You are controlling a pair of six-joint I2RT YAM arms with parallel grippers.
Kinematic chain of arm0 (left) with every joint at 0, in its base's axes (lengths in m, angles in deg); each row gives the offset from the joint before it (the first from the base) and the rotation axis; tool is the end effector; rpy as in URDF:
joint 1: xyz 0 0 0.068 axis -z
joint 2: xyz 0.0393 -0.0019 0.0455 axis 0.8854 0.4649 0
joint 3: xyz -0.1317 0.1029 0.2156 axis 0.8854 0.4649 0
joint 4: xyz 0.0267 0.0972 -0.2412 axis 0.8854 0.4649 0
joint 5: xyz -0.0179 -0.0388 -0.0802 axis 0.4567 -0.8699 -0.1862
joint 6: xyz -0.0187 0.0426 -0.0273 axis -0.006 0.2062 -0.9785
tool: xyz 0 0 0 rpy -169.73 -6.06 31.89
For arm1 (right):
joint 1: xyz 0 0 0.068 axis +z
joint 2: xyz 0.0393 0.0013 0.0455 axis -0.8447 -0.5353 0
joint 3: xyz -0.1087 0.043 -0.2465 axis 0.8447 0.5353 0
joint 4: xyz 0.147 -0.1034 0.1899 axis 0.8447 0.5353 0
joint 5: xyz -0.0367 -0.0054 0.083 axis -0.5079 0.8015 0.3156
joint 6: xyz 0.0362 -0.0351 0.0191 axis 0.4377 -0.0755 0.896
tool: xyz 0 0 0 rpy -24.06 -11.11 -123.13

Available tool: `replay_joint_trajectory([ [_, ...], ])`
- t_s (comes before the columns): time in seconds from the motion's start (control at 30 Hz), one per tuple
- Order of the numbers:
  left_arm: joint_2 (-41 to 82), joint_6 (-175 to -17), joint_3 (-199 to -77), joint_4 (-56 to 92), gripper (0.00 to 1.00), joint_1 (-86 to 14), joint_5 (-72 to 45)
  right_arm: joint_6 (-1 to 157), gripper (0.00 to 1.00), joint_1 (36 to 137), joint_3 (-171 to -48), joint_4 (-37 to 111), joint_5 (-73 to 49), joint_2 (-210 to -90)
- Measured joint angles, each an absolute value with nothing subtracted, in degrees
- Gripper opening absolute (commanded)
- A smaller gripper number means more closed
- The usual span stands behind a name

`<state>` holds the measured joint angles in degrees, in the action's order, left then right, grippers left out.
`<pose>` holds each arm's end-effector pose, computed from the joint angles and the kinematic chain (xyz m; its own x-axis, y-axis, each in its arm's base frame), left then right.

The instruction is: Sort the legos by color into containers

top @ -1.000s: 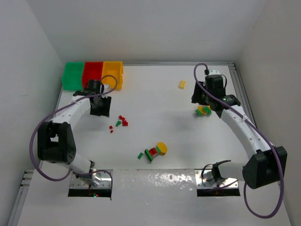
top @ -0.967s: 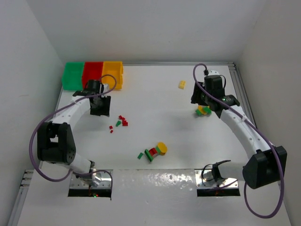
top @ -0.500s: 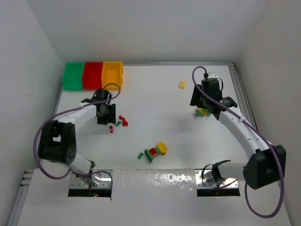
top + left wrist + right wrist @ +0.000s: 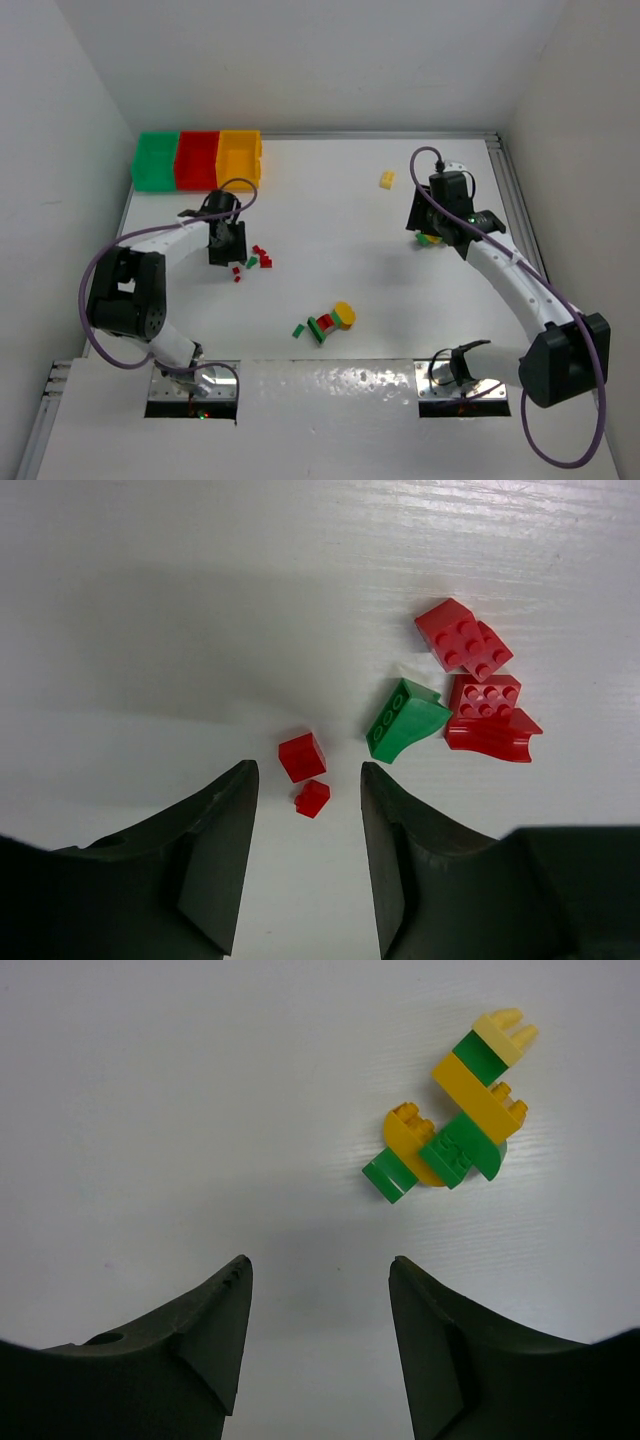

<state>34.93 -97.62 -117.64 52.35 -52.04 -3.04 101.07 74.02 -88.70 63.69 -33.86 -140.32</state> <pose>0.2809 -0.0494 0.1707 -0.9404 -0.0555 -0.3354 -0.0446 0.9982 -0.0402 0.2574 0.0664 0.2764 -0.6227 0.3221 -0.7130 0.2476 0.9456 0.2109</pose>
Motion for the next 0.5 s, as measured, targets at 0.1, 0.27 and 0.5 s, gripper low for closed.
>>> replay_joint_trajectory([
  [0.1, 35.4, -98.0, -117.6, 51.8, 0.40, -52.0, -2.6, 101.0, 0.57, 74.0, -88.7, 63.6, -34.0, -140.1],
  [0.27, 38.6, -98.6, -117.6, 51.2, 0.35, -52.0, -1.4, 101.0, 0.57, 74.0, -88.7, 63.6, -34.0, -140.0],
  [0.5, 40.0, -98.8, -117.6, 51.1, 0.26, -51.9, -0.4, 101.0, 0.57, 74.0, -88.0, 63.6, -34.5, -139.4],
])
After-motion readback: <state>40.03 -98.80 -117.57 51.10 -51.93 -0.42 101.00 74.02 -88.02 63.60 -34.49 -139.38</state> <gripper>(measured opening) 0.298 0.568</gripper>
